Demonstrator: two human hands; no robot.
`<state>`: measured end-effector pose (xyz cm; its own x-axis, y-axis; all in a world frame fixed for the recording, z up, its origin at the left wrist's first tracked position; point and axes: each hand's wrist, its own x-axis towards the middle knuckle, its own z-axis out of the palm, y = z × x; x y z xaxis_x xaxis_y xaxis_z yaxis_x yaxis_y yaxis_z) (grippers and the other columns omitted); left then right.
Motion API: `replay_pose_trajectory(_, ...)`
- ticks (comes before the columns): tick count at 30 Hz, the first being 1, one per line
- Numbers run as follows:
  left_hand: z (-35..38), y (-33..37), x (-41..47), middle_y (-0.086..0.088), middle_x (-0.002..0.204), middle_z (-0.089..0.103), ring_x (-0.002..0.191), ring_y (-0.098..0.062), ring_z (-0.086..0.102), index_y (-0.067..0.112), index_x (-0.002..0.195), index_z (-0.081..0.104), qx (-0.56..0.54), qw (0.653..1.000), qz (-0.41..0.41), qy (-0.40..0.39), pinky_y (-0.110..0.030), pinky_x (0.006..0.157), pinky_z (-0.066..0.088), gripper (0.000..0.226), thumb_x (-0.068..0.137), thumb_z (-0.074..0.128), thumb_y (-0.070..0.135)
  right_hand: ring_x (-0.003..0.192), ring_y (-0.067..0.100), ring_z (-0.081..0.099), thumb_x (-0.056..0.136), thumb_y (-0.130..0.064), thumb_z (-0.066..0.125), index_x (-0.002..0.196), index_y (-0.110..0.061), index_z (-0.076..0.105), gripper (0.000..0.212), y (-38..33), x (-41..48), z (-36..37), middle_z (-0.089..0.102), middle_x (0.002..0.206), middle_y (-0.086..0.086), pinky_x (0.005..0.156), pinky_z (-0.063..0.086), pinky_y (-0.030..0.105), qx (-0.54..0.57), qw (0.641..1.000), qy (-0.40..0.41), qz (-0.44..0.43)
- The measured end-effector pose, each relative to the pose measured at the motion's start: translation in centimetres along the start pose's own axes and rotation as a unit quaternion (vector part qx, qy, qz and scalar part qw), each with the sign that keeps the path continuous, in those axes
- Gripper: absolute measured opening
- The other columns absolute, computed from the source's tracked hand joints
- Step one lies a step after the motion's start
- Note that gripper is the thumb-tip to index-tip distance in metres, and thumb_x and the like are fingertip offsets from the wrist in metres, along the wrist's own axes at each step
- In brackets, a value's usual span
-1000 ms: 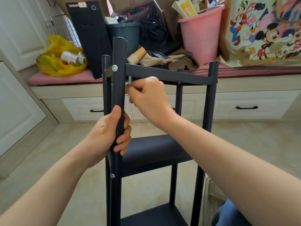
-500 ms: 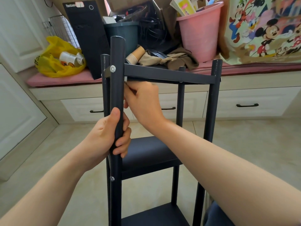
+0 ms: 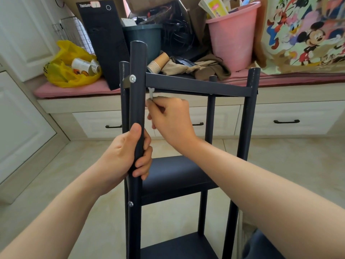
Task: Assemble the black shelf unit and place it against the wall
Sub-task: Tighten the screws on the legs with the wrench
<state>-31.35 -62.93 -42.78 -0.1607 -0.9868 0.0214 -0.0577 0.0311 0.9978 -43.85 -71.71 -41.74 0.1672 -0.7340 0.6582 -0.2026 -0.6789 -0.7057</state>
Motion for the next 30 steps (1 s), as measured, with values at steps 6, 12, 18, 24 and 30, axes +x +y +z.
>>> replay_pose_trajectory(6,-0.4,0.0,0.1,-0.002,0.048,0.031,0.036,-0.018,0.031,0.022,0.061,0.045,0.022,0.999,-0.007,0.04,-0.031,0.044,0.043,0.042,0.086,0.068,0.046,0.052,0.022,0.055,0.098,-0.018,0.058,0.078,0.001,0.072,0.031,1.9,-1.8,-2.8,0.063,0.059,0.011,0.057,0.048,0.037,-0.053,0.991,-0.106,0.062)
replay_pose_trajectory(12,-0.9,-0.1,0.0,-0.003,0.049,0.033,0.037,-0.018,0.033,0.017,0.064,0.044,0.027,0.999,0.009,0.031,-0.032,0.046,0.045,0.036,0.09,0.064,0.031,0.056,0.009,0.058,0.1,-0.027,0.056,0.091,-0.014,0.075,0.025,4.7,-3.7,-7.0,0.067,0.069,-0.007,0.055,0.047,0.025,-0.139,0.973,-0.147,0.113)
replay_pose_trajectory(18,-1.6,-0.5,-0.2,-0.004,0.051,0.034,0.038,-0.019,0.034,0.014,0.07,0.044,0.037,0.997,0.0,0.062,-0.031,0.046,0.044,0.034,0.098,0.062,0.022,0.076,0.019,0.063,0.099,-0.029,0.056,0.088,-0.018,0.075,0.024,6.6,-4.1,-11.3,0.071,0.084,-0.001,0.07,0.053,0.038,-0.233,0.955,-0.047,0.174)
replay_pose_trajectory(24,-3.0,-0.7,-0.3,-0.002,0.049,0.03,0.037,-0.018,0.031,0.014,0.073,0.041,0.041,0.995,-0.007,0.089,-0.029,0.043,0.04,0.033,0.096,0.066,0.012,0.091,0.022,0.055,0.098,-0.03,0.055,0.09,-0.017,0.078,0.028,6.7,-4.8,-13.1,0.065,0.097,0.008,0.076,0.047,0.038,-0.276,0.935,-0.048,0.219)
replay_pose_trajectory(30,-3.4,-0.7,-0.2,-0.001,0.049,0.031,0.035,-0.017,0.031,0.014,0.073,0.042,0.044,0.995,0.003,0.095,-0.027,0.041,0.039,0.034,0.094,0.068,0.009,0.106,0.017,0.051,0.096,-0.024,0.059,0.088,-0.016,0.079,0.023,6.6,-4.5,-13.1,0.066,0.102,0.005,0.083,0.037,0.031,-0.179,0.945,-0.053,0.269)
